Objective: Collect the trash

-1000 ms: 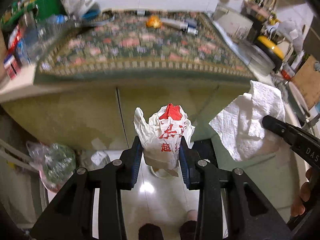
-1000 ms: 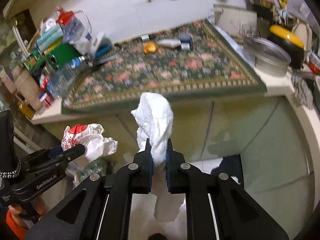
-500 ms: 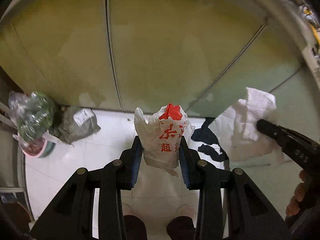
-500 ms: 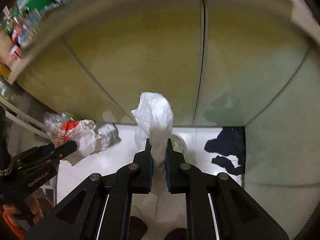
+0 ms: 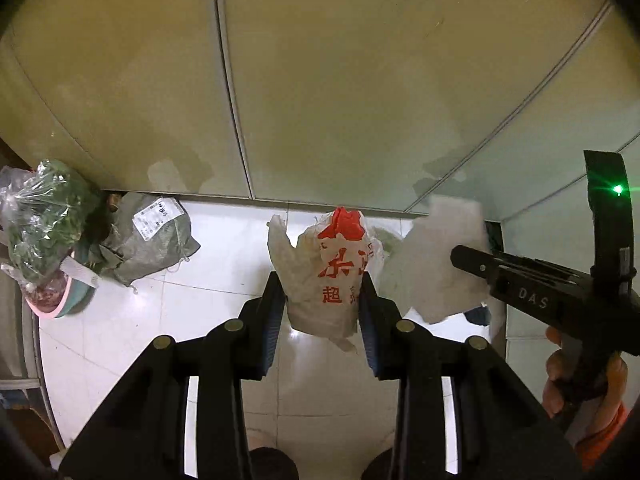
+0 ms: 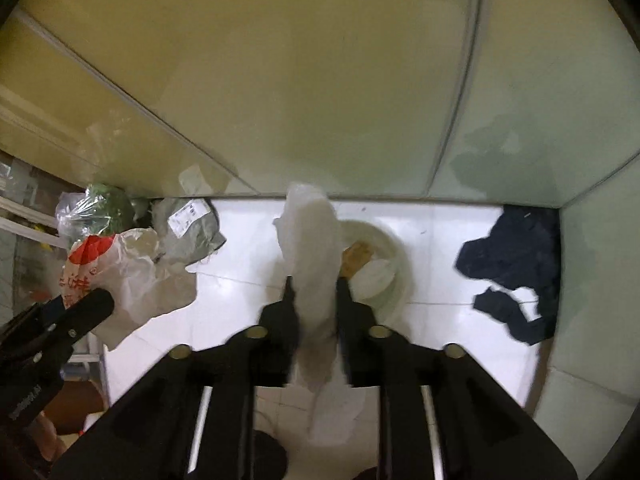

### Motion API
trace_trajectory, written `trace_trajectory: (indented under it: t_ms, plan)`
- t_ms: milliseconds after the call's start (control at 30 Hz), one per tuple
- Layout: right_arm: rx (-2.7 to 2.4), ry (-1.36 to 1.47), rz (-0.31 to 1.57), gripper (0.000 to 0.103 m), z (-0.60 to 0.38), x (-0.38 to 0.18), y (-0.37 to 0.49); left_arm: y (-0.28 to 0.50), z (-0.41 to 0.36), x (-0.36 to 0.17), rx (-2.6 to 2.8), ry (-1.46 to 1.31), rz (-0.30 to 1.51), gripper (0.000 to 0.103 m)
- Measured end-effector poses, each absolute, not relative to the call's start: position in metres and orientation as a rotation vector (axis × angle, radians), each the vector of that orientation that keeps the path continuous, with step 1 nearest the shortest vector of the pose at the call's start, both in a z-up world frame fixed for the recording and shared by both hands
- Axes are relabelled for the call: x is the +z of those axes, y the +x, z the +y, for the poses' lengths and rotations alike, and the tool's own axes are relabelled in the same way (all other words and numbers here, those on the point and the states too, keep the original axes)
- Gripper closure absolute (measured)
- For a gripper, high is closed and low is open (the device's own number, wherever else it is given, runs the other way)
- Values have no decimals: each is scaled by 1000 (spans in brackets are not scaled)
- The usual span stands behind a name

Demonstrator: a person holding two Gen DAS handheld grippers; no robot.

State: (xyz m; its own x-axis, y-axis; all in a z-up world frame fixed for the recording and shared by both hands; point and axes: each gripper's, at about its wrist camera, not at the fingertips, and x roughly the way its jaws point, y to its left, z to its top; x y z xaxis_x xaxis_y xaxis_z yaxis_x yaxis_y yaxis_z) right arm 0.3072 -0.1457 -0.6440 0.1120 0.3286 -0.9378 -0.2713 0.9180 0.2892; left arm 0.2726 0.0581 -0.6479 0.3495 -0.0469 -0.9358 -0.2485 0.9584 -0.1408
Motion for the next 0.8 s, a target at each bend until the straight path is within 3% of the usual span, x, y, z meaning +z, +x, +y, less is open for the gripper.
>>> trace_trajectory:
  t_ms: [67,167,367,467,800]
  plan:
    - [435,64,1389,63,-148,-647,309,278,58,-656,125,-274,1220,67]
    - [429,66,1376,61,-150,-646,312,285,52,-665,111,-266,1234,67]
    - [389,54,1328,60,-167,-627,313,306,22,-677,28,-250,1272,62]
    - [365,51,1307,60,-177,-614,313,315,7,-683,-18,-250,1301,49]
    - [334,61,1262,59,-193,-558,305,313,2,-632,-12,-224,1307,48]
